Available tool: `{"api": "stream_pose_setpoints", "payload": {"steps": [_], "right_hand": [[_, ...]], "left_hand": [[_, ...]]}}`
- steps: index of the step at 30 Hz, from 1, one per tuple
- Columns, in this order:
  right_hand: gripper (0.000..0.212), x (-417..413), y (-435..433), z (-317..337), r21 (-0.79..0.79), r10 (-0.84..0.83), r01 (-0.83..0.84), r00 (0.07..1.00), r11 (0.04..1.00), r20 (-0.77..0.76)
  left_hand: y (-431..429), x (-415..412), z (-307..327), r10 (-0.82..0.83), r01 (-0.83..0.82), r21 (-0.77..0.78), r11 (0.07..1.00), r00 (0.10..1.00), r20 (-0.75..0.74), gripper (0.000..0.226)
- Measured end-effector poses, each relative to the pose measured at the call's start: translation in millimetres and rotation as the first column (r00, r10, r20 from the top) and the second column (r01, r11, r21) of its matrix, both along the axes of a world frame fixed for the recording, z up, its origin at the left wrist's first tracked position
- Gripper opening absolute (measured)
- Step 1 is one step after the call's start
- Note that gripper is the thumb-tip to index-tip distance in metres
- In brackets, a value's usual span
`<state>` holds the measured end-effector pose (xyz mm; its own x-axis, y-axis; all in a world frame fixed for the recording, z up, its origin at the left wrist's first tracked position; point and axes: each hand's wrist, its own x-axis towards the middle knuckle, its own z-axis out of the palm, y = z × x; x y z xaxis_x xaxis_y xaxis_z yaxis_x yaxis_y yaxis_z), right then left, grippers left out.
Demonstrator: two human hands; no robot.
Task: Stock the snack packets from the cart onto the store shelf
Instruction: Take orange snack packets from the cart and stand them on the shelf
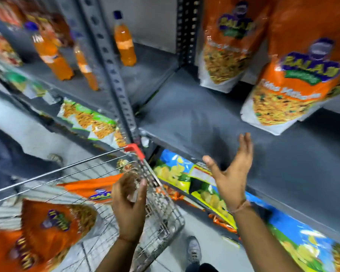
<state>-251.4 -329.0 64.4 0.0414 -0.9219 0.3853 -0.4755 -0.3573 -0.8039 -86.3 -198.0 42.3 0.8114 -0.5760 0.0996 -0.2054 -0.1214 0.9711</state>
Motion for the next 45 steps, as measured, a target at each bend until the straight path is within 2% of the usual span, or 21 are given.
{"api": "stream_pose_setpoints", "payload": {"steps": [2,4,5,7,9,11,13,16,19,21,24,27,30,32,35,38,39,41,42,45], "right_hand": [[0.085,56.4,42.2,-14.7,0.005,0.234,-0.234,0.971,0.972,-0.048],[0.068,101.7,73.6,-40.4,0.152,0.432,-0.413,0.894,0.898,-0.118],[0.056,117.2,82.1,-55.4,0.259,0.481,-0.439,0.867,0.860,-0.131],[0.046,141.3,91.1,-89.8,0.443,0.517,-0.395,0.833,0.805,-0.197],[0.059,161.5,94.8,-121.9,0.617,0.584,-0.335,0.771,0.712,-0.256],[0.080,168.6,90.3,-137.6,0.714,0.621,-0.320,0.756,0.623,-0.204],[0.089,180.0,86.5,-154.8,0.752,0.600,-0.310,0.787,0.582,-0.140],[0.075,195.6,76.6,-183.7,0.801,0.572,-0.327,0.820,0.502,-0.023],[0.067,209.7,72.1,-207.9,0.864,0.546,-0.317,0.835,0.390,0.060],[0.062,213.5,71.8,-218.1,0.873,0.492,-0.317,0.864,0.372,0.104],[0.058,208.4,70.1,-214.7,0.856,0.407,-0.321,0.902,0.405,0.145],[0.057,193.8,67.1,-189.3,0.824,0.395,-0.388,0.891,0.413,0.223],[0.044,177.0,72.3,-152.7,0.778,0.373,-0.460,0.874,0.428,0.312],[0.034,159.5,79.3,-118.4,0.720,0.328,-0.503,0.863,0.478,0.385],[0.036,128.5,87.6,-67.1,0.621,0.295,-0.590,0.803,0.516,0.518],[0.040,89.3,87.3,-15.6,0.501,0.281,-0.628,0.747,0.595,0.602],[0.045,70.2,85.2,0.7,0.456,0.269,-0.620,0.735,0.638,0.623],[0.054,30.0,81.3,28.0,0.392,0.258,-0.599,0.722,0.698,0.642],[0.056,9.8,79.1,38.8,0.372,0.255,-0.583,0.725,0.723,0.640],[0.067,-54.5,70.0,63.9,0.324,0.230,-0.499,0.762,0.804,0.605]], "left_hand": [[37.0,31.8,-26.5,0.063,-0.050,0.142,0.989,0.994,-0.090,0.017],[65.1,56.8,-58.7,0.109,-0.026,0.362,0.932,0.971,-0.212,0.027],[73.9,67.3,-74.3,0.131,0.018,0.447,0.894,0.945,-0.300,0.040],[84.2,88.0,-101.5,0.150,0.106,0.491,0.865,0.879,-0.453,0.059],[80.5,107.7,-125.6,0.162,0.139,0.477,0.868,0.829,-0.536,0.071],[64.7,120.7,-136.9,0.211,0.085,0.453,0.887,0.799,-0.563,0.075],[50.7,139.3,-150.6,0.244,0.004,0.394,0.919,0.781,-0.576,0.078],[39.1,168.0,-179.5,0.240,-0.044,0.361,0.932,0.821,-0.519,0.080],[39.4,182.4,-198.6,0.189,0.085,0.504,0.859,0.864,-0.467,0.067],[39.1,182.3,-203.7,0.106,0.159,0.513,0.843,0.887,-0.449,0.054],[38.9,173.3,-196.1,0.032,0.193,0.463,0.865,0.900,-0.435,0.043],[41.3,161.8,-168.6,-0.080,0.244,0.306,0.920,0.883,-0.463,0.059],[50.1,141.3,-125.1,-0.168,0.298,0.173,0.939,0.833,-0.526,0.059],[54.7,117.0,-91.3,-0.188,0.266,0.103,0.958,0.861,-0.472,0.057],[57.1,75.8,-40.8,-0.165,0.180,0.027,0.983,0.941,-0.296,0.053],[45.7,35.9,9.0,-0.186,0.171,-0.107,0.979,0.970,-0.157,0.043],[39.7,19.1,23.4,-0.205,0.187,-0.144,0.972,0.970,-0.127,0.041],[27.5,-14.3,47.6,-0.258,0.241,-0.156,0.958,0.961,-0.100,0.061],[19.1,-30.5,56.2,-0.298,0.279,-0.160,0.947,0.948,-0.112,0.062],[-9.7,-80.0,78.2,-0.450,0.430,-0.207,0.879,0.891,-0.059,0.048]]}}
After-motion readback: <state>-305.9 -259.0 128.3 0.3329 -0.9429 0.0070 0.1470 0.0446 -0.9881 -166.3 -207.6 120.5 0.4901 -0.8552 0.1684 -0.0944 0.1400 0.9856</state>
